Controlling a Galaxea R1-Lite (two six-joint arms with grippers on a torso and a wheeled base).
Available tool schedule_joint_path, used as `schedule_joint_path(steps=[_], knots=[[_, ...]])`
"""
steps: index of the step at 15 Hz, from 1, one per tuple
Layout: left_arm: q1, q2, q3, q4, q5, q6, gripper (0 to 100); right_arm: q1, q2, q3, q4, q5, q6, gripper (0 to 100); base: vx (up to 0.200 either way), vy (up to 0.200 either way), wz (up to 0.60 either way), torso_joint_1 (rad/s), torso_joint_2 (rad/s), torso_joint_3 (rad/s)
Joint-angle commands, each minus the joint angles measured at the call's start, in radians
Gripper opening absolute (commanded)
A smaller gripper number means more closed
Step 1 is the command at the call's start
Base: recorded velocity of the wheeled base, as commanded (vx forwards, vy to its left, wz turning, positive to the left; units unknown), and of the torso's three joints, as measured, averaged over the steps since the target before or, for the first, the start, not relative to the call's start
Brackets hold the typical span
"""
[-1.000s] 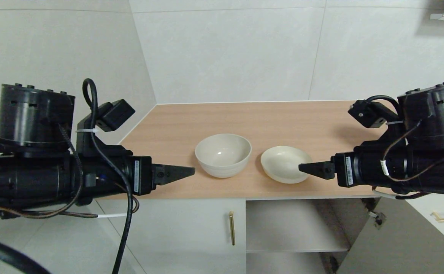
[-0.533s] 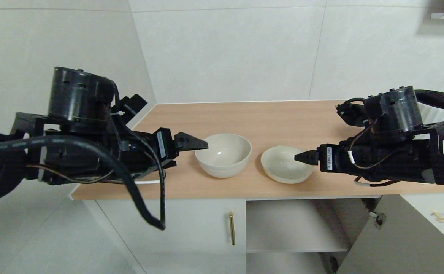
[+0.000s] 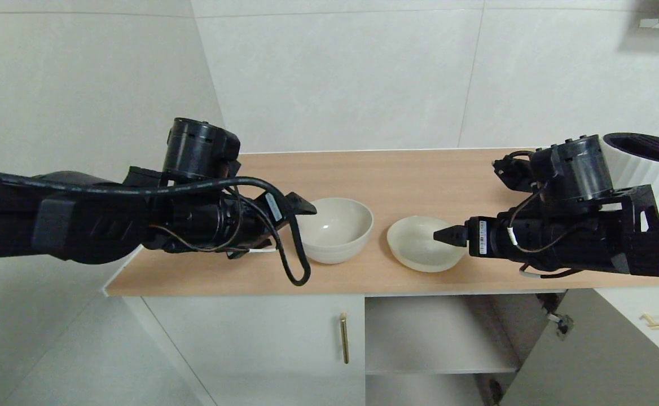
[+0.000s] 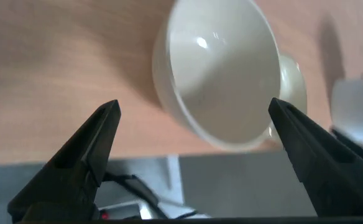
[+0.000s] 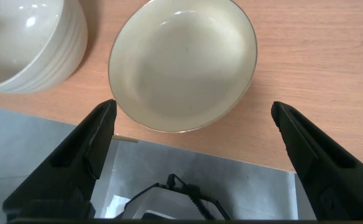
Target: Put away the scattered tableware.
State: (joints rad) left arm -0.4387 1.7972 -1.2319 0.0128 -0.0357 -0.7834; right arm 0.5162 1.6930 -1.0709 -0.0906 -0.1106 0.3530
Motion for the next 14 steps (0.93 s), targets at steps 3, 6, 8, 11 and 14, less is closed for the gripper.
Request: schedule_joint_path(steps=[3, 6, 8, 11, 14], knots=[[0.000, 0.094, -0.043, 0.001, 0.054, -0.007, 100, 0.001, 0.001, 0.002, -0.001, 0.000, 0.000, 100, 0.000, 0.000, 0.00, 0.000, 0.00, 0.000], [0.000, 0.105, -0.046, 0.000, 0.060, -0.007, 100, 0.001, -0.004, 0.003, -0.001, -0.001, 0.000, 100, 0.000, 0.000, 0.00, 0.000, 0.00, 0.000], [0.000, 0.105, -0.046, -0.002, 0.060, -0.007, 0, 0.001, -0.006, 0.002, -0.001, -0.001, 0.000, 100, 0.000, 0.000, 0.00, 0.000, 0.00, 0.000], [0.000, 0.103, -0.044, -0.002, 0.060, -0.007, 0, 0.001, -0.006, 0.003, 0.000, -0.001, 0.000, 100, 0.000, 0.000, 0.00, 0.000, 0.00, 0.000], [0.000, 0.099, -0.044, -0.002, 0.060, -0.007, 0, 0.001, -0.007, 0.002, 0.000, -0.001, 0.000, 100, 0.000, 0.000, 0.00, 0.000, 0.00, 0.000]])
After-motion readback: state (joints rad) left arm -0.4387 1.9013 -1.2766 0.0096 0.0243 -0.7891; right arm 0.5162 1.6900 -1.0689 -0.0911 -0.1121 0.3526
